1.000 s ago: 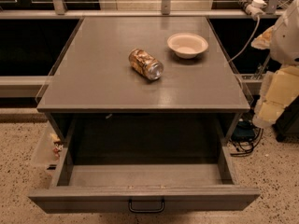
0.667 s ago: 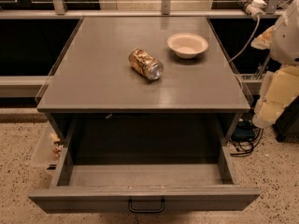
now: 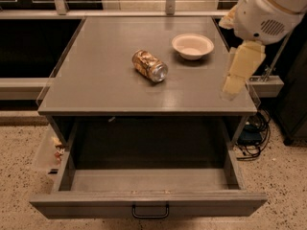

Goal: Place orange can into top drawer

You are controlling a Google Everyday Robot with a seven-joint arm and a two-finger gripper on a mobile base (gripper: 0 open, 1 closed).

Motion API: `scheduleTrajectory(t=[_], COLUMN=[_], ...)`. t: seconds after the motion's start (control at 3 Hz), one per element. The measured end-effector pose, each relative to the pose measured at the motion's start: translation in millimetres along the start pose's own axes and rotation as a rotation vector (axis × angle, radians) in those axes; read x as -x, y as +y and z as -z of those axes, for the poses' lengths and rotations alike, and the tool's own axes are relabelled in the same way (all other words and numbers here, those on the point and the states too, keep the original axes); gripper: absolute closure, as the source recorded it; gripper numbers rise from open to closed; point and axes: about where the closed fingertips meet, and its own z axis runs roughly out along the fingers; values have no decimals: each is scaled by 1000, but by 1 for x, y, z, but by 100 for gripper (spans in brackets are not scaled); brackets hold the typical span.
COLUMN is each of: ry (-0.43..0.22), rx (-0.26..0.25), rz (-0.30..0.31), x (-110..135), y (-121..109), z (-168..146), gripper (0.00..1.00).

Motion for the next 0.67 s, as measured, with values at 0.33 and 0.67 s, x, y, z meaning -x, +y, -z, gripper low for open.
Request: scheduleTrajectory(t=[0.33, 0.67], ry=[-73, -73], rx=[22, 22], rz=[41, 41], x=[43, 43], y=[-32, -32], z=[-28, -28], gripper=[0, 0])
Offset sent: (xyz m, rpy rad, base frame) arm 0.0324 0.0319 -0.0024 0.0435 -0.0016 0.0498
